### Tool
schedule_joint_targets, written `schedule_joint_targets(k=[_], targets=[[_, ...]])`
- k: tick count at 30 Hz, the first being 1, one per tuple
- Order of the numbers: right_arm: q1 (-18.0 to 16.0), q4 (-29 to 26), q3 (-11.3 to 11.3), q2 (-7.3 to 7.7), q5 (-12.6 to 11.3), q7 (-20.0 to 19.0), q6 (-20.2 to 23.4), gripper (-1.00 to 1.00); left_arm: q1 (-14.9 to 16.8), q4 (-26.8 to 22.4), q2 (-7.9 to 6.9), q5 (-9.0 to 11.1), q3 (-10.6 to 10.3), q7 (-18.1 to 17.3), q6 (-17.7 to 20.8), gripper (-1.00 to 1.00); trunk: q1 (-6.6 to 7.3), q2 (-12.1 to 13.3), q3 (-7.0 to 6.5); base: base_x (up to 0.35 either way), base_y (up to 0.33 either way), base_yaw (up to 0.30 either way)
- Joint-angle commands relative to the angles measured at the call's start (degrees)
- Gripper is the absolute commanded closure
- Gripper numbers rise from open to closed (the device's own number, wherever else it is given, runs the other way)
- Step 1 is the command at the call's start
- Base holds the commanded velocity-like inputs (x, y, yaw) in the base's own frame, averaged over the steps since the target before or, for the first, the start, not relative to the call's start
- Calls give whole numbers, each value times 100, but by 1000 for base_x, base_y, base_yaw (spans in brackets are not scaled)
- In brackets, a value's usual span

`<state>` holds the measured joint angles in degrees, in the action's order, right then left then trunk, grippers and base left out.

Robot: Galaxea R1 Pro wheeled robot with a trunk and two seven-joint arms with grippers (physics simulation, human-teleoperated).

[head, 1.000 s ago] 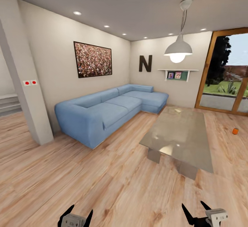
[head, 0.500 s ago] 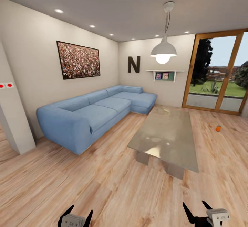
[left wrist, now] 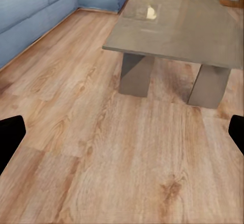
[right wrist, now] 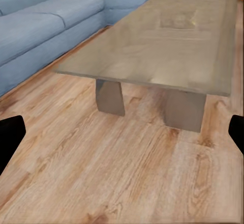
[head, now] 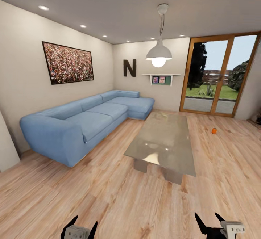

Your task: Put the three can of soda from the living room inside the tash can in the kitchen.

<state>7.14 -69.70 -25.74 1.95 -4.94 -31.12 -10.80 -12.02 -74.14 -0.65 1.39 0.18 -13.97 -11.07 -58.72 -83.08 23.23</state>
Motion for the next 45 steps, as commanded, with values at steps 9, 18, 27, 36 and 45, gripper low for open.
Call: schedule_joint_targets(k=[9,18,27,36,45], targets=[[-2,0,-9,6,-37,0,15,-100,0,4,3,-7,0,0,0,-100,0,0,0,186,-122,-244],[2,0,-12,7,-41,3,17,-100,-2,-1,5,-7,0,0,0,-100,0,0,0,245,-173,-246],[-1,7,-17,7,-42,124,17,-100,-2,-4,5,-6,3,2,0,-100,0,0,0,251,-184,-246],[-1,9,-19,7,-42,217,17,-100,-2,-4,4,1,6,8,0,-100,0,0,0,251,-187,-246],[-9,113,-25,7,-49,228,17,-100,-2,-4,6,-7,1,9,0,-100,0,0,0,221,-209,-246]])
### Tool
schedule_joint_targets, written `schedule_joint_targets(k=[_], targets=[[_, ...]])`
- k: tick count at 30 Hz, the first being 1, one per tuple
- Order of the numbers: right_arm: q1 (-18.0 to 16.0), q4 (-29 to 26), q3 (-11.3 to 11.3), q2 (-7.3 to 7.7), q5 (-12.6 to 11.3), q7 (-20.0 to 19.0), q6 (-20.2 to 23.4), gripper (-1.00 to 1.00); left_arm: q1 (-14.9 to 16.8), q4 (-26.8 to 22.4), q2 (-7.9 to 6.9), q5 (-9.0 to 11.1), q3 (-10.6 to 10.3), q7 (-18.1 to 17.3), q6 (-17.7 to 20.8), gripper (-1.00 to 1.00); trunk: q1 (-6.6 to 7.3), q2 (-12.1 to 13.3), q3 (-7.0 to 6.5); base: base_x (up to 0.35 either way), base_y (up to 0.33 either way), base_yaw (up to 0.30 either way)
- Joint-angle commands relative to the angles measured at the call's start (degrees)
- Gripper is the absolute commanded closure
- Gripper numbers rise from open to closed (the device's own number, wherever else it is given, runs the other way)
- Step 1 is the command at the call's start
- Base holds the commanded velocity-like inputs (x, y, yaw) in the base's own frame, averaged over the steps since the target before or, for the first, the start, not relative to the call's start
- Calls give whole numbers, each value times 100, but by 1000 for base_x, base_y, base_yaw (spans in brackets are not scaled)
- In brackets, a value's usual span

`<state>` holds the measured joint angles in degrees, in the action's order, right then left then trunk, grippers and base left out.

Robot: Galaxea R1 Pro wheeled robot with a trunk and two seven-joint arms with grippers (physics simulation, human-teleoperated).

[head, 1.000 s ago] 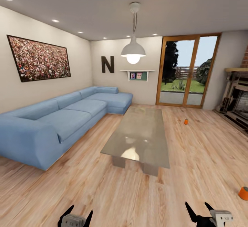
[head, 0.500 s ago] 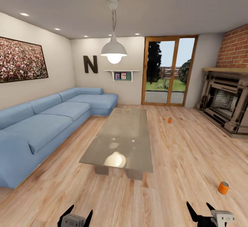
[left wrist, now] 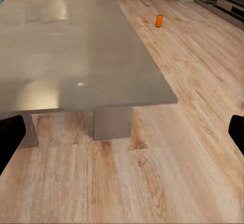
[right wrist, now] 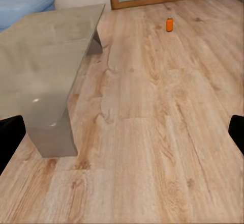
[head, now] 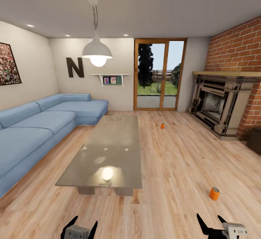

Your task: Put the three can of soda from the living room inside the tash can in the kitchen.

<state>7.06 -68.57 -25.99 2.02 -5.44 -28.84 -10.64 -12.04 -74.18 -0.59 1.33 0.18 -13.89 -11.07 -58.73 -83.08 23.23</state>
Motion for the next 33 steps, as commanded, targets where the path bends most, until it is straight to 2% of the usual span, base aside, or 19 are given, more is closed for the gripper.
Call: schedule_joint_targets(k=[1,22,33], targets=[[-1,13,-1,0,1,0,0,-100,0,0,2,0,1,0,0,-100,0,0,0,173,-241,-246],[-2,45,-10,0,-1,2,0,-100,1,7,-3,2,-1,15,0,-100,0,0,-26,127,-245,-246],[-2,45,-12,0,-1,1,0,-100,4,9,-4,-7,-1,17,0,-100,0,0,-48,-112,-132,-246]])
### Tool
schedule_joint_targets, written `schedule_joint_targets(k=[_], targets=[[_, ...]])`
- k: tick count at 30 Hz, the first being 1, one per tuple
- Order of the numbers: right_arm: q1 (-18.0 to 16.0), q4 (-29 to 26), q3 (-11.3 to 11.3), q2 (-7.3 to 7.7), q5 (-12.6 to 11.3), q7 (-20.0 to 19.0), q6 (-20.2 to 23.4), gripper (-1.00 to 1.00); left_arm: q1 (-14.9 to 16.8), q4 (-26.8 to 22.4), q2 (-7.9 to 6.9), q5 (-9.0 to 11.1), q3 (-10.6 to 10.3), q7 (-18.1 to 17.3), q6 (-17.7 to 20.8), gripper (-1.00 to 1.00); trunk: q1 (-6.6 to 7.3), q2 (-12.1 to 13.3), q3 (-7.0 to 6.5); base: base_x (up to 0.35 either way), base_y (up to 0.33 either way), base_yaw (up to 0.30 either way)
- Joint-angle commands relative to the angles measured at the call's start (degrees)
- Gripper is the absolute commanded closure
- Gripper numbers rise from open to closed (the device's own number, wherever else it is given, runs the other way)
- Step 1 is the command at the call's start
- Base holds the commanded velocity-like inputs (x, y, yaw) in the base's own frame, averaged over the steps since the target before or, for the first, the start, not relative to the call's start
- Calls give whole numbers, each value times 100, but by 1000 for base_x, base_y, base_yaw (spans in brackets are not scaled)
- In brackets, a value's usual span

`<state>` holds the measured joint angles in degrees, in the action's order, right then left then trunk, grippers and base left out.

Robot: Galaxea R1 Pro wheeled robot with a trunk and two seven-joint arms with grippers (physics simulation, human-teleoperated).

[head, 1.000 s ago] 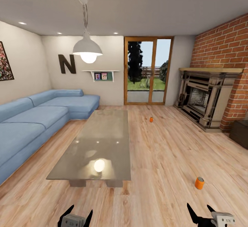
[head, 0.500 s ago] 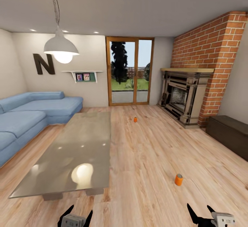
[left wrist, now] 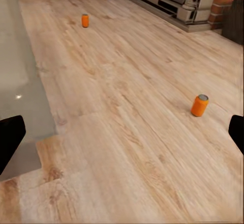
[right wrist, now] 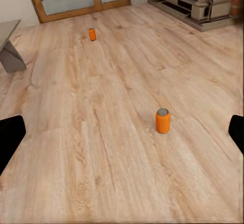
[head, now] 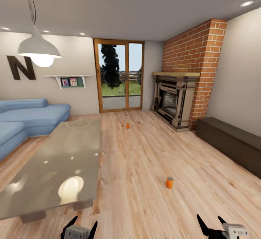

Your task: Put the three can of soda from the living room inside the tash can in the kitchen.

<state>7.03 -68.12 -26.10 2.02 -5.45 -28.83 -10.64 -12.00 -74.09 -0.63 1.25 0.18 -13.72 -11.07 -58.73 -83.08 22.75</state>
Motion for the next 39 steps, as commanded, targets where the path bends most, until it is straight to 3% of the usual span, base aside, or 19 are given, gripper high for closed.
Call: schedule_joint_targets(k=[1,10,13,21,39], targets=[[0,0,0,0,0,2,0,-100,-1,0,0,1,0,0,0,-100,0,0,-2,-210,-195,-246],[0,3,-13,2,0,1,0,-100,-2,0,3,1,0,1,0,-100,0,0,-20,-231,-207,-246],[-2,7,-151,1,0,0,-1,-100,-2,0,2,2,0,1,0,-100,0,0,-26,-237,-211,-246],[-8,14,-250,0,0,-5,0,-100,-2,0,1,0,0,1,0,-100,0,0,-42,-239,-211,-246],[-9,18,-264,0,0,-4,0,-100,-3,0,7,-1,0,1,0,-100,0,0,-79,-245,-212,-246]])
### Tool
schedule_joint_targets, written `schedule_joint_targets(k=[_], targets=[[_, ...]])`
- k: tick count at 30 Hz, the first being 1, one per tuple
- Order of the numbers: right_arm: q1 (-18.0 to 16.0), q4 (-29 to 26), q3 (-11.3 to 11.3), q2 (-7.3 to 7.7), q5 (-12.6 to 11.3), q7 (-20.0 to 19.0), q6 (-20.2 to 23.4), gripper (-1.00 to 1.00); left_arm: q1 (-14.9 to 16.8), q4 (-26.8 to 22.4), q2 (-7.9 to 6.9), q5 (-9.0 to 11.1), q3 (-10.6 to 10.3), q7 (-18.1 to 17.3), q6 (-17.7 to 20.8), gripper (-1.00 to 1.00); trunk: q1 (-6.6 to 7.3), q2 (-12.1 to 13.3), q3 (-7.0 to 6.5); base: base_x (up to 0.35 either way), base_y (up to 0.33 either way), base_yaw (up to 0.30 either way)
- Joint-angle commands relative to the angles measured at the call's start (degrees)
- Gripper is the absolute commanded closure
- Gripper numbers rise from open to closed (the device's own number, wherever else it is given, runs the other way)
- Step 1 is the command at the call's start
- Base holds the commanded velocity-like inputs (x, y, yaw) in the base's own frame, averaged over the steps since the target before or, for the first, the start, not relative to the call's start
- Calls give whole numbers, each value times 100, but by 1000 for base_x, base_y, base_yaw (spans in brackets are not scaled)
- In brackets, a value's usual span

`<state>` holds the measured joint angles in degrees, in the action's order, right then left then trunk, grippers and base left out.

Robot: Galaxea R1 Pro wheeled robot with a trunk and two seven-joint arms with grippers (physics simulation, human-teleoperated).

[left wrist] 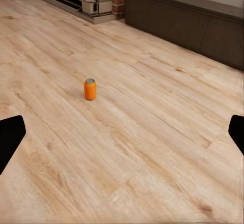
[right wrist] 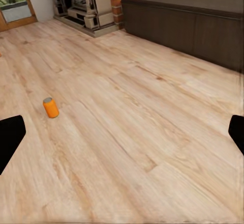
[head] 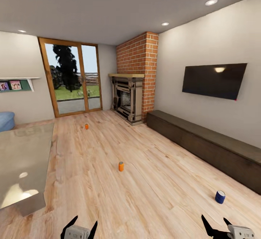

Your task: Put the three can of soda from the living room inside the tash can in the kitchen.

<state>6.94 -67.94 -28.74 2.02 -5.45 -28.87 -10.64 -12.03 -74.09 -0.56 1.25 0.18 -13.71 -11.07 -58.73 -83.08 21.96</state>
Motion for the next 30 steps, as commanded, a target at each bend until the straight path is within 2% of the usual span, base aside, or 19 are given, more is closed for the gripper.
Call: schedule_joint_targets(k=[1,30], targets=[[0,0,0,0,0,2,0,-100,-1,0,1,-1,0,0,0,-100,0,0,-2,-245,-214,-246],[0,91,0,0,0,4,-9,-100,0,9,4,4,0,0,0,-100,0,0,-62,-245,-215,-246]])
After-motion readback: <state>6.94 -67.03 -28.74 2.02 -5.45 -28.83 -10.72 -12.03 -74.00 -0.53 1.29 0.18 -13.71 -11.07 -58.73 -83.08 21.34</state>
